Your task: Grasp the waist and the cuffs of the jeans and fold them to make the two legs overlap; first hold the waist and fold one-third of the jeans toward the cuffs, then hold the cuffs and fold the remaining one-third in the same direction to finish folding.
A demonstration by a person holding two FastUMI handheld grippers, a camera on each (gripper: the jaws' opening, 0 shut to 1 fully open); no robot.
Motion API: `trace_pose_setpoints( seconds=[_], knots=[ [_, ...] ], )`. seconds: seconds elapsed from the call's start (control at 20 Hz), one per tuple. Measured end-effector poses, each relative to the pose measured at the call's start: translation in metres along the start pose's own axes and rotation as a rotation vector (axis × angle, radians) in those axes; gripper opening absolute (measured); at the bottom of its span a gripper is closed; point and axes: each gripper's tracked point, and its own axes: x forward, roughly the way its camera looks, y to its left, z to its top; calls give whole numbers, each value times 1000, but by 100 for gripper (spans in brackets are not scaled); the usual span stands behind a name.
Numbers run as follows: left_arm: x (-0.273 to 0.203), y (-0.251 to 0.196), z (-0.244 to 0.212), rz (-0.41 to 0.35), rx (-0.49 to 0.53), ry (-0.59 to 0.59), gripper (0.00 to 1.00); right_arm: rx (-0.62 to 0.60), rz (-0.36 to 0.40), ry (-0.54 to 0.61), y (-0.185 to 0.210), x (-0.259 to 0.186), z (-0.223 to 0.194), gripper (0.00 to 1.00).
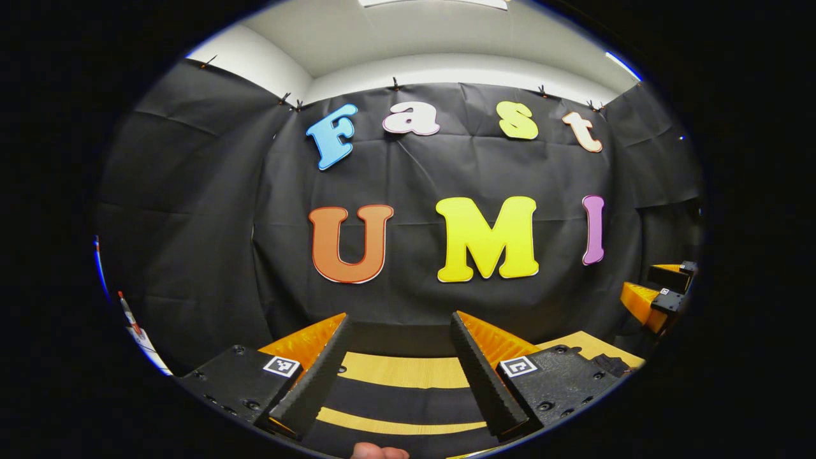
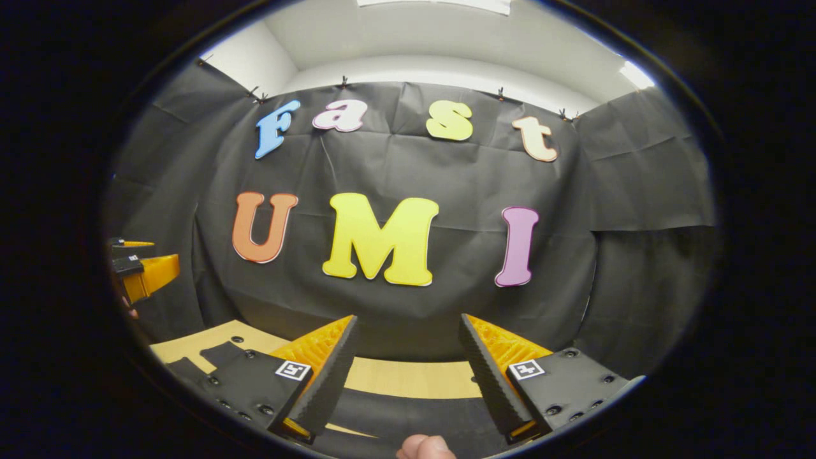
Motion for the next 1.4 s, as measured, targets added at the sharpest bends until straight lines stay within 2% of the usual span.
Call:
trace_pose_setpoints(
  seconds=[0.25,0.4,0.55,0.7,0.85,1.0,1.15,1.25,1.3,1.35,1.4],
  knots=[
    [8,13,-26,24,-6,45,98,-23,-58,31,-39,7,-17,94],
    [13,34,-54,44,-13,112,98,-45,-97,73,-73,8,-34,96],
    [6,72,-97,100,-28,222,98,-26,-136,182,-116,5,-67,96],
    [-17,99,-153,129,-116,368,99,20,-167,330,-155,-13,-108,96],
    [-46,131,-201,180,-240,505,99,65,-186,460,-183,-38,-149,97],
    [-77,159,-247,249,-422,616,99,187,-191,593,-191,-61,-197,95],
    [-103,169,-285,310,-679,709,99,316,-231,710,-198,-79,-236,97],
    [-117,173,-312,383,-882,768,99,422,-269,761,-201,-87,-258,99],
    [-122,175,-322,418,-971,782,99,483,-285,781,-202,-94,-268,95],
    [-124,178,-329,447,-1051,792,99,542,-292,802,-201,-99,-275,99],
    [-127,181,-337,477,-1115,805,100,598,-298,825,-201,-105,-281,94]
  ],
)
